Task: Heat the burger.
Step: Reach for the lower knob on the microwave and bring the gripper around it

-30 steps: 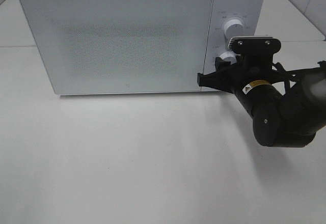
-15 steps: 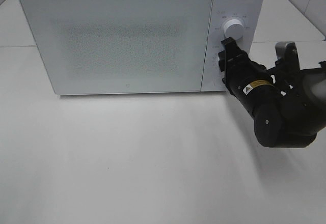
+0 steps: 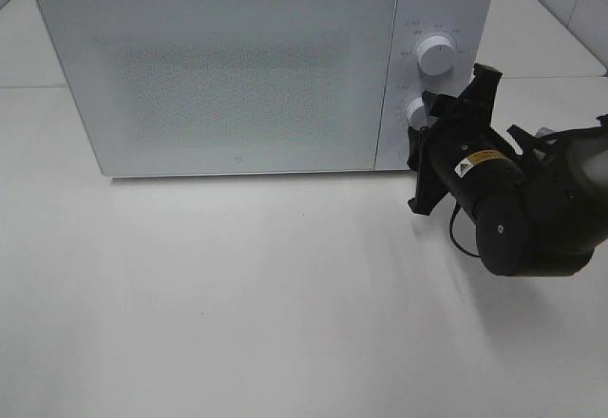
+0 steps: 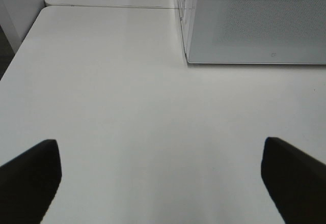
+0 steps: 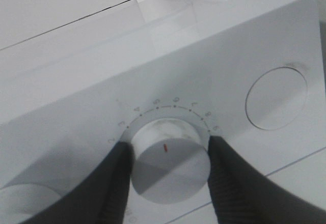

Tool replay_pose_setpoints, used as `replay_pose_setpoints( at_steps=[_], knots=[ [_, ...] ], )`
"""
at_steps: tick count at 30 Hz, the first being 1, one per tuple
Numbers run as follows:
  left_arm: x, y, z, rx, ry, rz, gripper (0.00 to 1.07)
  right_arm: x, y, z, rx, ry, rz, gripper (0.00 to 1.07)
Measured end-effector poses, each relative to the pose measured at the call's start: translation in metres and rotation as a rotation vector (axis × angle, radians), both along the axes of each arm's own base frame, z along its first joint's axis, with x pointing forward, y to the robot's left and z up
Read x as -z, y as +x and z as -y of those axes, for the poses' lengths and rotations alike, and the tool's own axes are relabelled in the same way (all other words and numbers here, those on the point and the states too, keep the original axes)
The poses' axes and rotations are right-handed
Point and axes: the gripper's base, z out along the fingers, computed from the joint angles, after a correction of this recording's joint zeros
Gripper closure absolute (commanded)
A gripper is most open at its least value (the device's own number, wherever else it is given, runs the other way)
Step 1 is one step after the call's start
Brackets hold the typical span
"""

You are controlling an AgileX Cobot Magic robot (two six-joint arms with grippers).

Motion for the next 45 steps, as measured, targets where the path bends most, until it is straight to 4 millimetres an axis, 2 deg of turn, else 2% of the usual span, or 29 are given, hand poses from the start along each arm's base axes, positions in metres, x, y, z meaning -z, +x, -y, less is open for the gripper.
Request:
replay_pose_setpoints(
  at_steps=[9,12,14,17,22,31,33,36,38,45],
  knots=[
    [0.0000,0.0000,0.0000,0.000,-0.001,0.000,0.06,0.0000,0.0000,0.0000,0.006,0.031,-0.004,0.88],
    [0.0000,0.0000,0.0000,0.000,-0.001,0.000,0.06,0.0000,0.0000,0.0001,0.008,0.037,-0.005,0.81],
    [0.0000,0.0000,0.0000,0.000,-0.001,0.000,0.06,0.0000,0.0000,0.0001,0.008,0.038,-0.005,0.71],
    [0.0000,0.0000,0.0000,0.000,-0.001,0.000,0.06,0.0000,0.0000,0.0001,0.008,0.038,-0.005,0.69],
    [0.0000,0.0000,0.0000,-0.001,-0.002,0.000,0.06,0.0000,0.0000,0.0001,0.010,0.045,-0.006,0.56],
    [0.0000,0.0000,0.0000,-0.001,-0.002,0.000,0.06,0.0005,-0.0001,0.0000,0.010,0.047,-0.011,0.47],
    [0.0000,0.0000,0.0000,-0.001,-0.002,0.000,0.06,0.0013,-0.0003,-0.0003,0.005,0.045,-0.021,0.39],
    [0.0000,0.0000,0.0000,-0.001,-0.002,0.000,0.06,0.0015,-0.0007,-0.0007,0.003,0.044,-0.021,0.36],
    [0.0000,0.0000,0.0000,-0.001,-0.002,0.000,0.06,0.0021,-0.0019,-0.0022,-0.005,0.042,-0.027,0.29],
    [0.0000,0.0000,0.0000,-0.001,-0.002,0.000,0.06,0.0022,-0.0023,-0.0031,-0.007,0.042,-0.027,0.28]
  ],
)
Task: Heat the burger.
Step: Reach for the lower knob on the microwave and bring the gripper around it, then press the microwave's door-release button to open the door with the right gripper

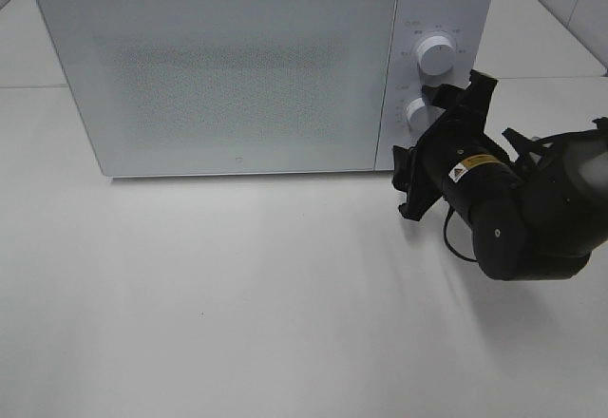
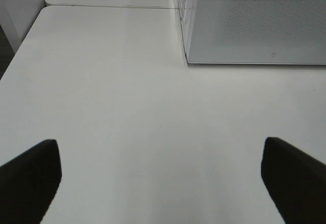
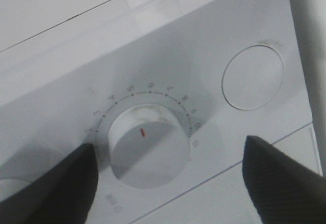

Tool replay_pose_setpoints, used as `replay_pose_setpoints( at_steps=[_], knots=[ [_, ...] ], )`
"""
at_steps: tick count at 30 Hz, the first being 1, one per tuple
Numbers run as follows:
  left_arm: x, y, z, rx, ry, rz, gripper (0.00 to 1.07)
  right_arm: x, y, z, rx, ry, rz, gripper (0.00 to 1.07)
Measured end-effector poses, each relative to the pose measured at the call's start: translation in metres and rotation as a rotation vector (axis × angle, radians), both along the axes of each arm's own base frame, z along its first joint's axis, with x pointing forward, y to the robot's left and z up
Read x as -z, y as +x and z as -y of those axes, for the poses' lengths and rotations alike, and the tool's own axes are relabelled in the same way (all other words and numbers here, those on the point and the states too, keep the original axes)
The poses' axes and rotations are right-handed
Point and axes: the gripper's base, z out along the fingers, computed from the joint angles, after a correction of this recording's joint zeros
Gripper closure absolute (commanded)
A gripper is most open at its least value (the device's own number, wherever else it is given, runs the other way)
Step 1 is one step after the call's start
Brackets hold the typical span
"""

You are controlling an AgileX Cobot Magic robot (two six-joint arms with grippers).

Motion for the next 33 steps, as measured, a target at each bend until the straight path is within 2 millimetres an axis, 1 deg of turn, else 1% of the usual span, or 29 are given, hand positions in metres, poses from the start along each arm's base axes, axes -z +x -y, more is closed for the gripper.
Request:
replay_pose_setpoints(
  at_steps=[7,10,18,20,21,23,24,25,26,27,28,29,30,31,32,33],
  knots=[
    [0.000,0.000,0.000,0.000,0.000,0.000,0.06,0.000,-0.001,0.000,0.000,-0.001,-0.003,0.29],
    [0.000,0.000,0.000,0.000,0.000,0.000,0.06,-0.003,-0.002,0.003,0.008,0.002,0.007,0.30],
    [0.000,0.000,0.000,0.000,0.000,0.000,0.06,-0.007,-0.014,0.008,0.011,-0.003,-0.003,0.31],
    [0.000,0.000,0.000,0.000,0.000,0.000,0.06,-0.011,-0.024,0.010,0.000,-0.005,-0.007,0.31],
    [0.000,0.000,0.000,0.000,0.000,0.000,0.06,-0.011,-0.024,0.010,0.000,-0.005,-0.007,0.31],
    [0.000,0.000,0.000,0.000,0.000,0.000,0.06,-0.017,-0.034,0.010,-0.012,-0.002,-0.005,0.31],
    [0.000,0.000,0.000,0.000,0.000,0.000,0.06,-0.017,-0.034,0.010,-0.012,-0.002,-0.005,0.31],
    [0.000,0.000,0.000,0.000,0.000,0.000,0.06,-0.024,-0.042,0.010,-0.025,-0.001,0.002,0.31],
    [0.000,0.000,0.000,0.000,0.000,0.000,0.06,-0.024,-0.042,0.010,-0.025,-0.001,0.002,0.31],
    [0.000,0.000,0.000,0.000,0.000,0.000,0.06,-0.025,-0.047,0.010,-0.034,-0.011,0.003,0.31],
    [0.000,0.000,0.000,0.000,0.000,0.000,0.06,-0.031,-0.058,0.009,-0.068,-0.062,0.017,0.31],
    [0.000,0.000,0.000,0.000,0.000,0.000,0.06,-0.031,-0.058,0.009,-0.068,-0.062,0.017,0.31],
    [0.000,0.000,0.000,0.000,0.000,0.000,0.06,-0.036,-0.068,0.008,-0.107,-0.138,0.039,0.31],
    [0.000,0.000,0.000,0.000,0.000,0.000,0.06,-0.040,-0.071,0.008,-0.121,-0.176,0.055,0.31],
    [0.000,0.000,0.000,0.000,0.000,0.000,0.06,-0.040,-0.071,0.008,-0.121,-0.176,0.055,0.31],
    [0.000,0.000,0.000,0.000,0.000,0.000,0.06,-0.049,-0.079,0.011,-0.152,-0.292,0.100,0.31]
  ],
)
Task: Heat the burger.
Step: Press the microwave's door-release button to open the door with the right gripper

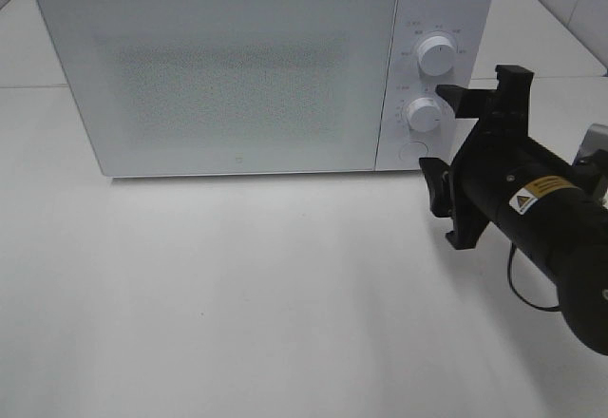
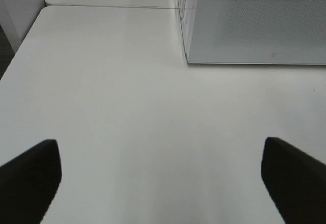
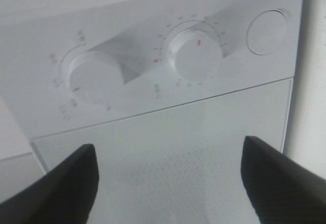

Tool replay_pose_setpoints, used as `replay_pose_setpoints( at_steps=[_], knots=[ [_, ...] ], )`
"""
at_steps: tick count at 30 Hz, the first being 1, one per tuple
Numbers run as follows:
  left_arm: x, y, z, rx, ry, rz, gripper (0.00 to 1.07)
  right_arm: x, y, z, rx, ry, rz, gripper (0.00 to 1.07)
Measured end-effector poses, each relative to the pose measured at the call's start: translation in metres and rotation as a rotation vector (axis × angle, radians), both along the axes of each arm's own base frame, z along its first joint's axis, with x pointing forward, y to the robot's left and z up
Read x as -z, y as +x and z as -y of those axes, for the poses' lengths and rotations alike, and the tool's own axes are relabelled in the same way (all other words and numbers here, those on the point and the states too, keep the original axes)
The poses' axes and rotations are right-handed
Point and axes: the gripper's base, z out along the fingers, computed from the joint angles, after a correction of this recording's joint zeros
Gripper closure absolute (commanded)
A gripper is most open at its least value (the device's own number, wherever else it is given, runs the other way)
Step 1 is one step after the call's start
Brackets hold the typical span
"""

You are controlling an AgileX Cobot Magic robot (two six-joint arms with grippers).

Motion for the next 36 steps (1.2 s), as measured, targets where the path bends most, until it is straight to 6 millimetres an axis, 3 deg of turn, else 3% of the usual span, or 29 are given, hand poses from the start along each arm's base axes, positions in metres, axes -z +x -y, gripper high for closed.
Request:
replay_pose_setpoints(
  at_steps=[4,5,7,9,10,12,15,17,18,20,21,23,24,26,28,32,36],
  knots=[
    [0.000,0.000,0.000,0.000,0.000,0.000,0.06,-0.013,-0.010,0.007,-0.030,-0.181,0.083,0.31],
    [0.000,0.000,0.000,0.000,0.000,0.000,0.06,-0.025,-0.016,0.011,-0.048,-0.317,0.159,0.31],
    [0.000,0.000,0.000,0.000,0.000,0.000,0.06,-0.032,-0.018,0.012,-0.051,-0.369,0.199,0.31],
    [0.000,0.000,0.000,0.000,0.000,0.000,0.06,-0.051,-0.023,0.016,-0.048,-0.580,0.318,0.31],
    [0.000,0.000,0.000,0.000,0.000,0.000,0.06,-0.051,-0.023,0.016,-0.048,-0.580,0.318,0.31],
    [0.000,0.000,0.000,0.000,0.000,0.000,0.06,-0.069,-0.030,0.020,-0.058,-0.871,0.424,0.31],
    [0.000,0.000,0.000,0.000,0.000,0.000,0.06,-0.070,-0.031,0.020,-0.087,-0.957,0.425,0.31],
    [0.000,0.000,0.000,0.000,0.000,0.000,0.06,-0.073,-0.033,0.015,-0.237,-1.192,0.394,0.31],
    [0.000,0.000,0.000,0.000,0.000,0.000,0.06,-0.073,-0.033,0.015,-0.237,-1.192,0.394,0.31],
    [0.000,0.000,0.000,0.000,0.000,0.000,0.06,-0.074,-0.036,0.004,-0.534,-1.395,0.317,0.31],
    [0.000,0.000,0.000,0.000,0.000,0.000,0.06,-0.074,-0.036,0.004,-0.534,-1.395,0.317,0.31],
    [0.000,0.000,0.000,0.000,0.000,0.000,0.06,-0.081,-0.036,-0.005,-0.744,-1.471,0.293,0.31],
    [0.000,0.000,0.000,0.000,0.000,0.000,0.06,-0.081,-0.036,-0.005,-0.744,-1.471,0.293,0.31],
    [0.000,0.000,0.000,0.000,0.000,0.000,0.06,-0.088,-0.035,-0.007,-0.902,-1.491,0.263,0.31],
    [0.000,0.000,0.000,0.000,0.000,0.000,0.06,-0.090,-0.034,-0.006,-0.927,-1.488,0.246,0.31],
    [0.000,0.000,0.000,0.000,0.000,0.000,0.06,-0.093,-0.029,0.005,-0.968,-1.452,0.150,0.31],
    [0.000,0.000,0.000,0.000,0.000,0.000,0.06,-0.094,-0.021,0.037,-0.983,-1.375,-0.074,0.31]
  ],
)
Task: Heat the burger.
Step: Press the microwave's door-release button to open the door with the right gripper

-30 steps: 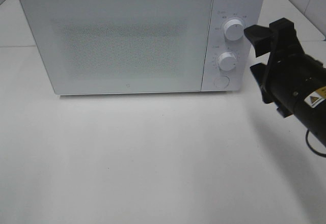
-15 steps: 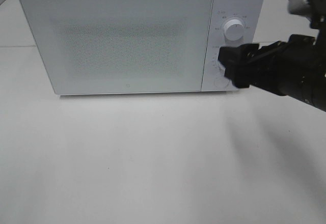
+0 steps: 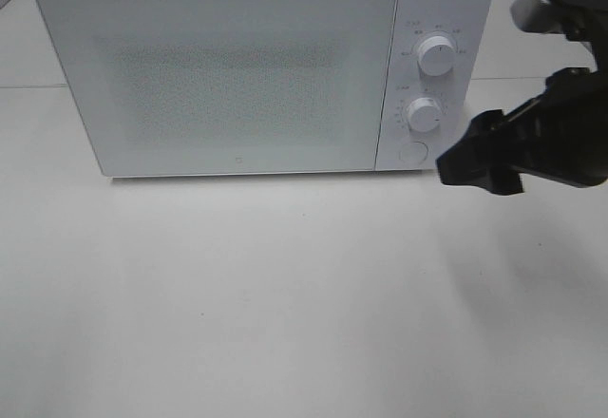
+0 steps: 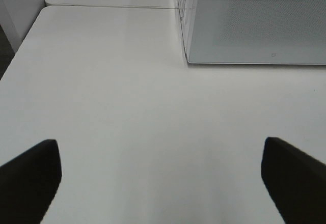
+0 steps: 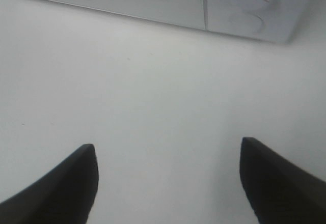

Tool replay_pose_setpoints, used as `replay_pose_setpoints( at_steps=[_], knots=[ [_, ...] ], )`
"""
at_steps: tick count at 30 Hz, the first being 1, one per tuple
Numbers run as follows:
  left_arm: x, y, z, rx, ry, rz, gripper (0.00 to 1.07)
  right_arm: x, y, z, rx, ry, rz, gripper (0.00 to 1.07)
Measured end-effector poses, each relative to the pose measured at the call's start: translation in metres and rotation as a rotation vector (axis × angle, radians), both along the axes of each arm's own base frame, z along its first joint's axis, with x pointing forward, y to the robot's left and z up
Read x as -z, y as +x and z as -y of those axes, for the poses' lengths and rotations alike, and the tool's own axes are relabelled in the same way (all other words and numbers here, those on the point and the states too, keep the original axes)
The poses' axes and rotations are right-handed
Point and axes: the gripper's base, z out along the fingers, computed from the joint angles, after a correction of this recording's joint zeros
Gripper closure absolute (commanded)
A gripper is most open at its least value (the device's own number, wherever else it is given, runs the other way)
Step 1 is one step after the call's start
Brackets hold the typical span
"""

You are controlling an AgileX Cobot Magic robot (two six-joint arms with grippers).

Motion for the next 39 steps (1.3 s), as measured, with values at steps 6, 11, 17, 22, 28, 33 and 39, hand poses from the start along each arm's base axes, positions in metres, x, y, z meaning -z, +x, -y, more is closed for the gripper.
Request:
replay_pose_setpoints(
  at_steps=[6,11,17,22,28,33,39],
  knots=[
    [0.000,0.000,0.000,0.000,0.000,0.000,0.06,0.001,0.003,0.050,0.248,-0.083,-0.159,0.31],
    [0.000,0.000,0.000,0.000,0.000,0.000,0.06,0.003,-0.004,0.088,0.396,-0.212,-0.252,0.31],
    [0.000,0.000,0.000,0.000,0.000,0.000,0.06,-0.017,-0.028,0.095,0.423,-0.260,-0.222,0.31],
    [0.000,0.000,0.000,0.000,0.000,0.000,0.06,-0.050,-0.068,0.094,0.448,-0.231,-0.074,0.31],
    [0.000,0.000,0.000,0.000,0.000,0.000,0.06,-0.054,-0.102,0.093,0.451,-0.227,-0.021,0.31],
    [0.000,0.000,0.000,0.000,0.000,0.000,0.06,-0.053,-0.130,0.092,0.448,-0.221,0.066,0.31],
    [0.000,0.000,0.000,0.000,0.000,0.000,0.06,-0.049,-0.163,0.090,0.455,-0.196,0.199,0.31]
  ],
)
